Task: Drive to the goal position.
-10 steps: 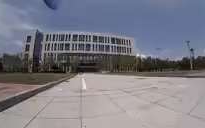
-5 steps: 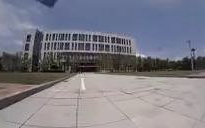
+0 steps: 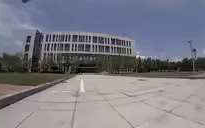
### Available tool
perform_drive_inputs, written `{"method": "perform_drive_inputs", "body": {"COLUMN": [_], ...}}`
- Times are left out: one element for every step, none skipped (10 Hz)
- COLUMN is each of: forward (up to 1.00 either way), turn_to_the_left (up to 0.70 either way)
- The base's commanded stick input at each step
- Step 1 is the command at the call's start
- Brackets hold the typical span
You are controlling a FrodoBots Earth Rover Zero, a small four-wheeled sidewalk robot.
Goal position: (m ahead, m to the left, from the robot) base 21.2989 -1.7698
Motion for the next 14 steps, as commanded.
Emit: {"method": "perform_drive_inputs", "body": {"forward": [0.5, 0.5, 0.5, 0.5, 0.5, 0.5, 0.5, 0.5, 0.5, 0.5, 0.5, 0.5, 0.5, 0.5], "turn_to_the_left": [0.01, 0.01, 0.01, 0.01, 0.01, 0.01, 0.01, 0.01, 0.01, 0.01, 0.01, 0.01, 0.01, 0.01]}}
